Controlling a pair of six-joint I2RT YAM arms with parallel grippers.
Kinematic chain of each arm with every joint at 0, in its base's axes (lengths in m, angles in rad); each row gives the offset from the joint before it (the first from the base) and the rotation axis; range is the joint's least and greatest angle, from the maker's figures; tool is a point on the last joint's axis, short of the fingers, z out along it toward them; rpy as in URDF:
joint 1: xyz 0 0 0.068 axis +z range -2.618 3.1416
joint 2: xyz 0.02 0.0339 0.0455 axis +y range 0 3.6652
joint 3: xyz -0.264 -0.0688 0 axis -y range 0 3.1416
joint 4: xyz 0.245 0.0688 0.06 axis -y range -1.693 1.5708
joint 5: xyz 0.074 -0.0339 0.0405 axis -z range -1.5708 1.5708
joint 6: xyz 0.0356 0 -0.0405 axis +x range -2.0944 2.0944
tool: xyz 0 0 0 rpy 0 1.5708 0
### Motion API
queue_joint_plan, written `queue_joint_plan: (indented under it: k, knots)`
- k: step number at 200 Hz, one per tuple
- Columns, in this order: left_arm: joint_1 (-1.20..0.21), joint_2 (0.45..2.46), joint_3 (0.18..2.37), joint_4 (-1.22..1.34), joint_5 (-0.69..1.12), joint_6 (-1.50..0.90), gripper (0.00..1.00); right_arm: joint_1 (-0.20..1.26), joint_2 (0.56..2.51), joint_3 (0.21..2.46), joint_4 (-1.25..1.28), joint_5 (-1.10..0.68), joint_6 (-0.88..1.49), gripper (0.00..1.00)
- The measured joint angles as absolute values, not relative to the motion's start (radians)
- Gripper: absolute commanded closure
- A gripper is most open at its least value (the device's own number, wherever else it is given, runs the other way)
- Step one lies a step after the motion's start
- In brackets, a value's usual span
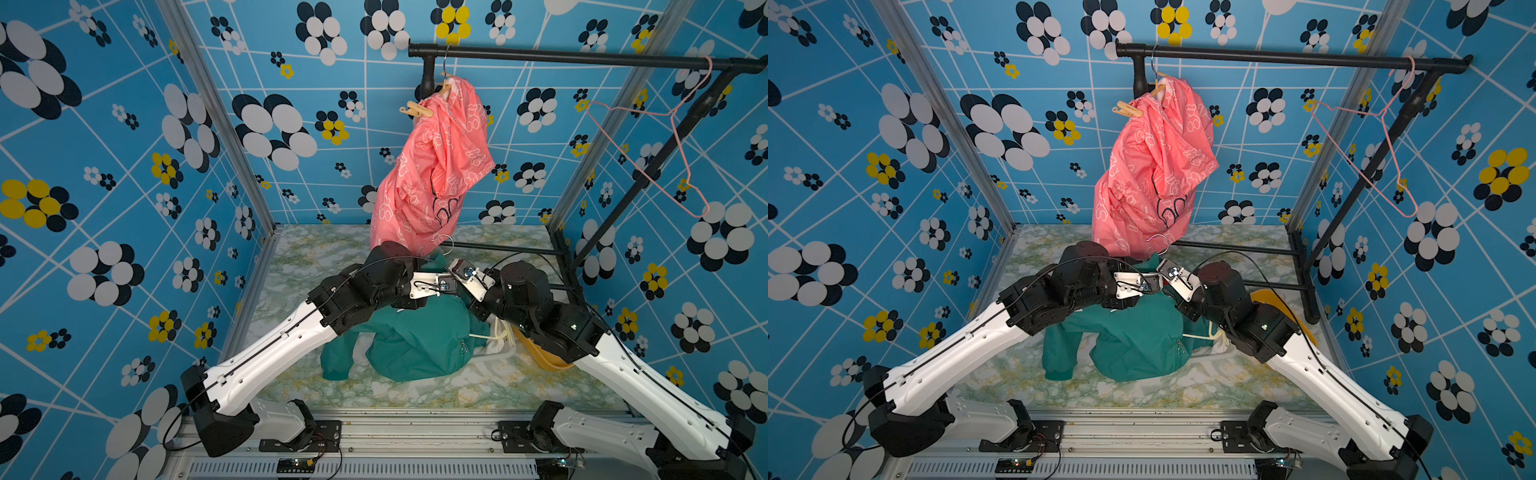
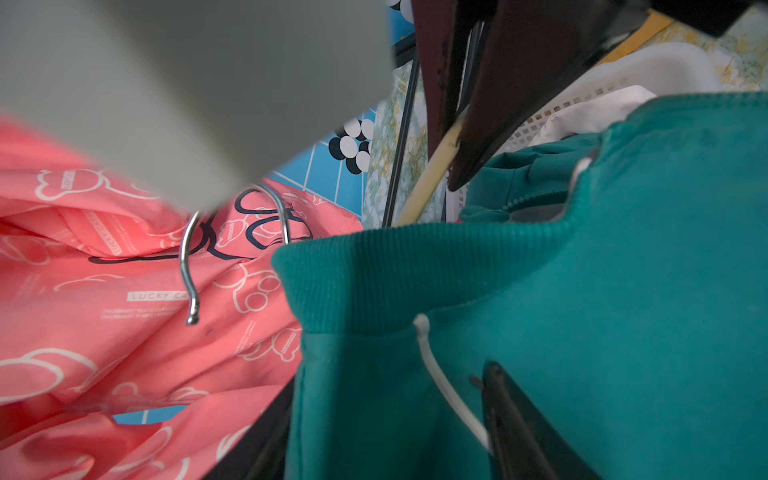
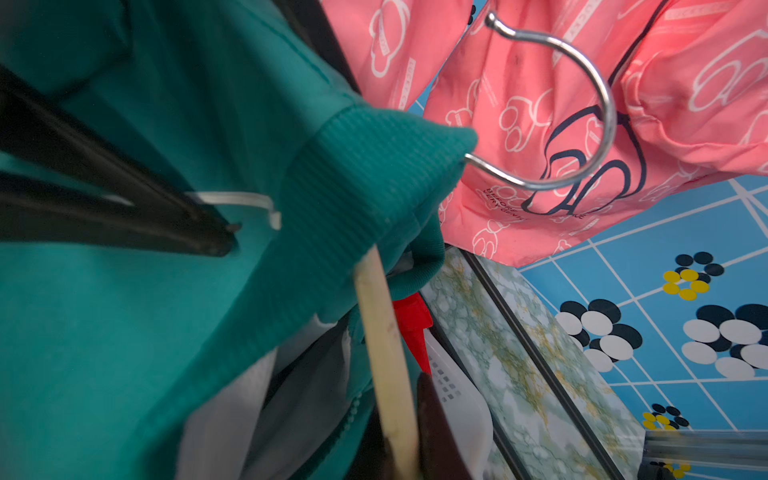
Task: Remove the clothespins securing jackets to the hanger
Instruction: Remove the jacket from the hanger.
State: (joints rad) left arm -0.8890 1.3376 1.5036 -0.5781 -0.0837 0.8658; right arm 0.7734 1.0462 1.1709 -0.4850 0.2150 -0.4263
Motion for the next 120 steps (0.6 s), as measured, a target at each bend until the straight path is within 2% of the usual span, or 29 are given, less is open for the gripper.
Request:
queue_joint_plan:
  k: [31,62,102,120]
  knots:
    - [-0.843,1.264,1.493,-0.538,-0.130,0.781,0.23,0.760,1.072,1.170,-0.487,0.298,-0.426,0.99]
    - [-0.835,1.180,1.489,-0.525,-0.137,0.736,0.23,0.757,1.122,1.170,-0.489,0.350,-0.426,1.00]
    - [-0.832,1.191,1.469,-0.505,-0.085,0.634,0.35,0.757,1.126,1.171,-0.484,0.369,-0.423,1.00]
    - [-0.833,1.222,1.436,-0.459,-0.037,0.521,0.36,0.754,1.127,1.171,-0.484,0.369,-0.414,1.00]
